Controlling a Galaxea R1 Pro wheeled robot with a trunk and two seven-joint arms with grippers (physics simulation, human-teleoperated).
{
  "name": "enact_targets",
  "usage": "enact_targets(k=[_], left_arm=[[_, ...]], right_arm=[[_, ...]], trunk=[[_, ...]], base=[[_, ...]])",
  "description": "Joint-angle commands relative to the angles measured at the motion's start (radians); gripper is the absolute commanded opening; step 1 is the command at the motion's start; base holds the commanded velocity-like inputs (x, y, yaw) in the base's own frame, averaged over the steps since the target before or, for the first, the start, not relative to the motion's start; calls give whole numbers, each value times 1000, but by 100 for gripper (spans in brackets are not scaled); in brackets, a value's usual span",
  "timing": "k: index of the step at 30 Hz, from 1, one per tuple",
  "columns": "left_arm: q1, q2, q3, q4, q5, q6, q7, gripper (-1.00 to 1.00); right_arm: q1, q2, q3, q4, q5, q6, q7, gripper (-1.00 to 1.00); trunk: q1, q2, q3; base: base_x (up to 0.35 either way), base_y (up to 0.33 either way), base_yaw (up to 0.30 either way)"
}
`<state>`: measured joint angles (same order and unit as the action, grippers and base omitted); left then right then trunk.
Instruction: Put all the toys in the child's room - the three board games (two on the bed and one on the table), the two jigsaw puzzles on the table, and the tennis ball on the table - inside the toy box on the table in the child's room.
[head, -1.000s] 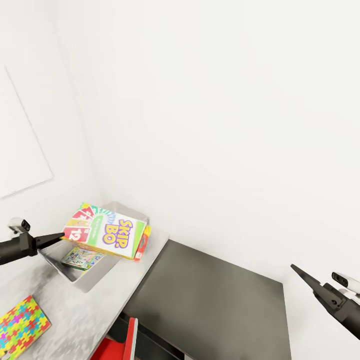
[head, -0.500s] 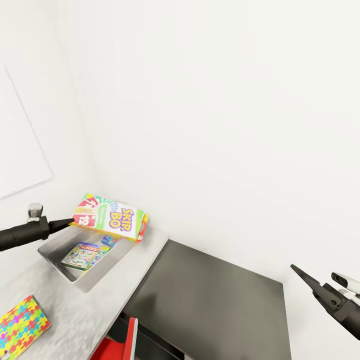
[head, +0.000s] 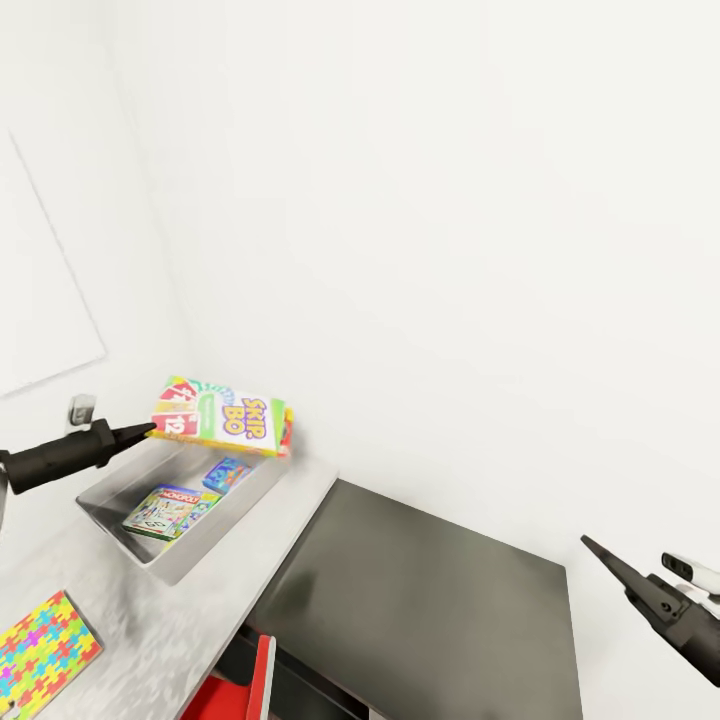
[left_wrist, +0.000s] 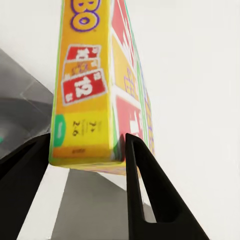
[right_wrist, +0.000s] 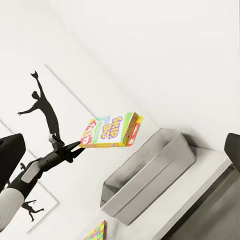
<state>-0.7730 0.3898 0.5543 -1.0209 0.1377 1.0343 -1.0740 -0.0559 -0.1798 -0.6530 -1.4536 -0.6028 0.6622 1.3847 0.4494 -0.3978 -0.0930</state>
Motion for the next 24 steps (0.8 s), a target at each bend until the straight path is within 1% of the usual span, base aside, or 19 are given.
enact_targets(k=[1, 2, 3, 5, 6, 8, 9, 10, 11, 12, 14, 15, 16, 17, 18, 21, 24], left_arm=[[-1, -7, 10, -6, 2, 7, 15, -100], [-2, -14, 19, -14, 2, 6, 34, -100], [-2, -34, 36, -37, 4, 6, 73, -100], [-3, -63, 55, -66, 6, 6, 112, -100], [-3, -101, 80, -105, 8, 6, 150, -100], [-3, -142, 112, -148, 8, 6, 186, -100], [-3, -185, 143, -192, 8, 7, 224, -100], [-3, -205, 157, -212, 8, 8, 243, -100], [-3, -240, 178, -244, 9, 10, 281, -100], [-3, -255, 185, -257, 10, 11, 299, -100], [-3, -301, 204, -292, 11, 12, 366, -100], [-3, -310, 207, -297, 11, 12, 381, -100], [-3, -325, 212, -303, 12, 11, 409, -100], [-3, -332, 214, -306, 13, 10, 421, -100], [-3, -348, 219, -310, 13, 9, 451, -100], [-3, -359, 227, -316, 13, 7, 472, -100], [-3, -364, 250, -319, 13, 6, 500, -100]], right_arm=[[-1, 0, 0, 1, -2, 10, 2, 100], [-1, 0, 0, 1, -2, 10, 2, 100], [-1, 1, 0, 2, -2, 10, 2, 100], [-1, 1, 0, 3, -2, 10, 2, 100], [-1, 1, 0, 3, -2, 10, 2, 100], [-1, 2, 0, 4, -2, 10, 2, 100], [-1, 1, 0, 4, -2, 10, 2, 100], [-1, 1, 0, 4, -2, 10, 2, 100], [-1, 1, 0, 4, -2, 10, 2, 100], [-1, 1, 0, 4, -2, 10, 2, 100], [-1, 1, 0, 4, -2, 10, 2, 100], [-1, 1, 0, 4, -3, 10, 3, 100], [-1, 0, 0, 4, -3, 10, 3, 100], [-1, 0, 0, 4, -3, 10, 3, 100], [-1, -2, -1, 5, -3, 10, 4, 100], [-1, -3, -1, 6, -4, 11, 6, 100], [-1, -4, -1, 7, -3, 11, 6, 100]], trunk=[[1, -2, -2], [1, -2, -2], [1, -2, -2], [1, -2, -2], [1, -2, -2], [1, -2, -2], [1, -2, -2], [1, -2, -2], [1, -2, -2], [1, -2, -2], [1, -2, -2], [1, -2, -2], [1, -2, -2], [1, -2, -2], [1, -2, -2], [1, -2, -2], [1, -2, -2]], base=[[0, 0, 0], [0, 0, 0], [0, 0, 0], [0, 0, 0], [0, 0, 0], [0, 0, 0], [0, 0, 0], [0, 0, 0], [0, 0, 0], [0, 0, 0], [0, 0, 0], [0, 0, 0], [0, 0, 0], [0, 0, 0], [0, 0, 0], [0, 0, 0], [0, 0, 0]])
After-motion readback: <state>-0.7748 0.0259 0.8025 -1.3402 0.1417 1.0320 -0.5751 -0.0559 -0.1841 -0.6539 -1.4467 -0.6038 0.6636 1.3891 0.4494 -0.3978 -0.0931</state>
